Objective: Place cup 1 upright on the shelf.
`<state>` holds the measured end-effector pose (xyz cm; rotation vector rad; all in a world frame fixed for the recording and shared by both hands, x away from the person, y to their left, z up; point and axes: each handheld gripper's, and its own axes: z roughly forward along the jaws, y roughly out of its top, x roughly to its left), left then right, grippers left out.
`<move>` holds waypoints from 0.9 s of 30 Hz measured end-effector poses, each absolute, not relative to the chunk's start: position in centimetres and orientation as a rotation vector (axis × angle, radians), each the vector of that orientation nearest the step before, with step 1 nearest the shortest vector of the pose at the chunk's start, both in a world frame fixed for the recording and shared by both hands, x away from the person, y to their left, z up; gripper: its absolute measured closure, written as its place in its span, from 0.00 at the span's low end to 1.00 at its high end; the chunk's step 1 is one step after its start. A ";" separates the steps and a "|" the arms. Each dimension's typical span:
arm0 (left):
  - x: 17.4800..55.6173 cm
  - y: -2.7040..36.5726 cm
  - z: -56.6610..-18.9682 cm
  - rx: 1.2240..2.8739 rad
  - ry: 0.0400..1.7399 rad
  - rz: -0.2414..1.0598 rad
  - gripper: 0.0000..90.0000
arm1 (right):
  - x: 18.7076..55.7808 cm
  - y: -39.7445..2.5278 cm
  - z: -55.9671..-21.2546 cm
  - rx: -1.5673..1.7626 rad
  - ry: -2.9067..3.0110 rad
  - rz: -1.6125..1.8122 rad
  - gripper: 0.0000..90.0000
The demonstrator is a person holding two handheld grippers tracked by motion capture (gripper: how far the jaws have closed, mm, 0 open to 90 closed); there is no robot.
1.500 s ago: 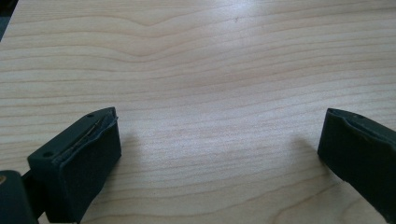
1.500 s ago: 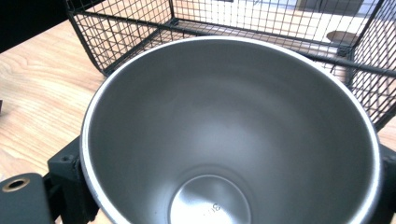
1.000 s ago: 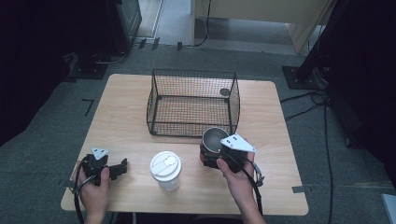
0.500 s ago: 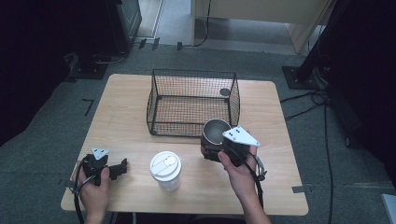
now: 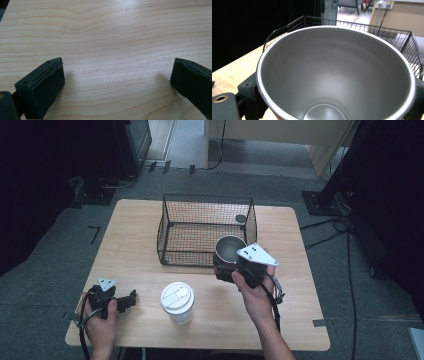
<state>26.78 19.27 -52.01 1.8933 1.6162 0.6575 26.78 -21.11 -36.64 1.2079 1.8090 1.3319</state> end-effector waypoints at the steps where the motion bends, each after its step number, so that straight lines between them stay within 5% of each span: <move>1: 26.8 19.3 -52.0 1.893 1.616 0.657 0.00 | 27.0 -21.1 -36.5 1.207 1.807 1.331 0.08; 27: 26.8 19.3 -52.0 1.891 1.616 0.658 0.00 | 32.3 -21.0 -34.3 1.218 1.720 1.294 0.08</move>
